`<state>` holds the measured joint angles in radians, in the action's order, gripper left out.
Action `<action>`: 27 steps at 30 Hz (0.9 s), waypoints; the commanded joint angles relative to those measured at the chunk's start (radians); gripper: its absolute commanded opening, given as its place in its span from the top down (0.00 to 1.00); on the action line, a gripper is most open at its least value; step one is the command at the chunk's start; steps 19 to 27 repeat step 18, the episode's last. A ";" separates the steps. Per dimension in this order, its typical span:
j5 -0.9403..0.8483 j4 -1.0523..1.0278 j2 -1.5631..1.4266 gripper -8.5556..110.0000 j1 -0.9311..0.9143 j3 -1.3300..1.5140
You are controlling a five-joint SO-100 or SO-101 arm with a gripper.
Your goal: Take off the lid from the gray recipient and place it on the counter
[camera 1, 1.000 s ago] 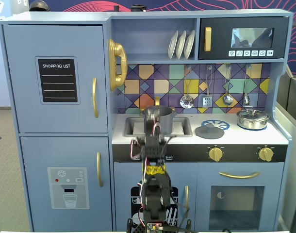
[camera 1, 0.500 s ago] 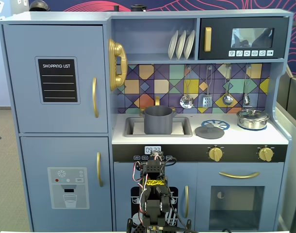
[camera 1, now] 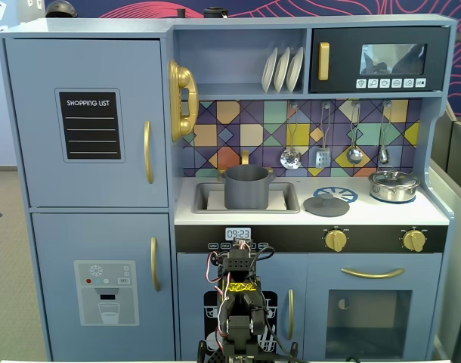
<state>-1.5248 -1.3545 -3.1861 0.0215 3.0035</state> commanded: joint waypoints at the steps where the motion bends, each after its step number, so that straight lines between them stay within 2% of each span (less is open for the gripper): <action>1: -0.008 -0.176 0.008 0.89 -0.017 -0.002; 27: -0.008 -0.176 0.008 0.86 -0.017 -0.002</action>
